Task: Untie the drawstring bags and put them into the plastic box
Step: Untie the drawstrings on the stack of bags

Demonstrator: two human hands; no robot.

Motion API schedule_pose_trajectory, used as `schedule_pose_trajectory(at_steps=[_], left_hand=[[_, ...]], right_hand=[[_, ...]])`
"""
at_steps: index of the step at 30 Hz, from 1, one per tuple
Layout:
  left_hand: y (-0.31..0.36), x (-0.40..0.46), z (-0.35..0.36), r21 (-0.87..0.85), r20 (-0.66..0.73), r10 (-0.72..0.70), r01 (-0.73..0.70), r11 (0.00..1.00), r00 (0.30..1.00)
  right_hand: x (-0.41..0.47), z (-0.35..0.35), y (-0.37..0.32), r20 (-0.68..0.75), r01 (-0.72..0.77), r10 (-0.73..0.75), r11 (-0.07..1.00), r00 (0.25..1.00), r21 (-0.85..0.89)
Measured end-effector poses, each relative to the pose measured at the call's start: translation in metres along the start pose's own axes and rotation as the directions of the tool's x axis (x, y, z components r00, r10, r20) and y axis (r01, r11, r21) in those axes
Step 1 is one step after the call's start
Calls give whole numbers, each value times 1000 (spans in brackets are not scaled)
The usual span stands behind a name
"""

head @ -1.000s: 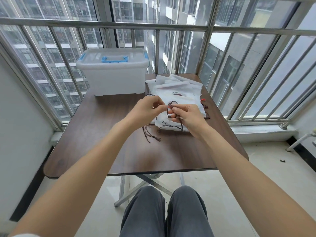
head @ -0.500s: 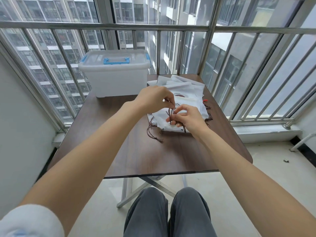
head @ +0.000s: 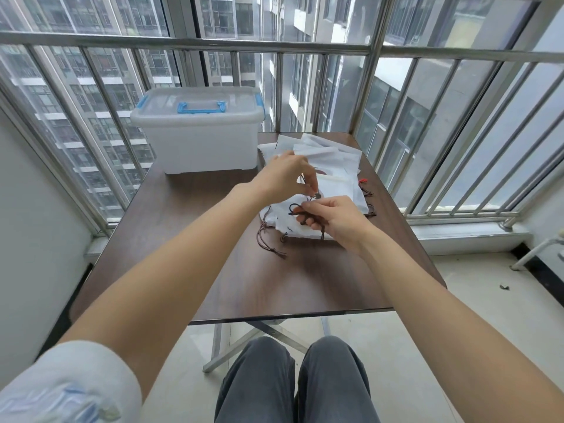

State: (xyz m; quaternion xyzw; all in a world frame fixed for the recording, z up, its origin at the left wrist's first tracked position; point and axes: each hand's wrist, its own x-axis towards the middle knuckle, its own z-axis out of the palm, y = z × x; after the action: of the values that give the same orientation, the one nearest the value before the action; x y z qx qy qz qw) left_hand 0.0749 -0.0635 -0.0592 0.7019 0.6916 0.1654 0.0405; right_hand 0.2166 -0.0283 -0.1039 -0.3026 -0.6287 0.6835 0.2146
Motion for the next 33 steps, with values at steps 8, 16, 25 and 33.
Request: schedule_pose_trajectory(at_steps=[8,16,25,33], left_hand=[[4,-31,24,-195,-366,-134,65,979,921],[5,-51,35,-395,-210,-99,8,919,973],[8,-52,32,-268,-327,-46,-46,962,944],[11,-53,29,-164,-299,-21,-29,986,954]], right_hand=[[0,0,-5,-123,-21,27,999,992,46],[-3,0,-7,-153,-41,37,999,987,-22],[-4,-3,-7,-103,-75,74,997,992,-6],[-7,-3,-3,2,-91,92,977,996,193]])
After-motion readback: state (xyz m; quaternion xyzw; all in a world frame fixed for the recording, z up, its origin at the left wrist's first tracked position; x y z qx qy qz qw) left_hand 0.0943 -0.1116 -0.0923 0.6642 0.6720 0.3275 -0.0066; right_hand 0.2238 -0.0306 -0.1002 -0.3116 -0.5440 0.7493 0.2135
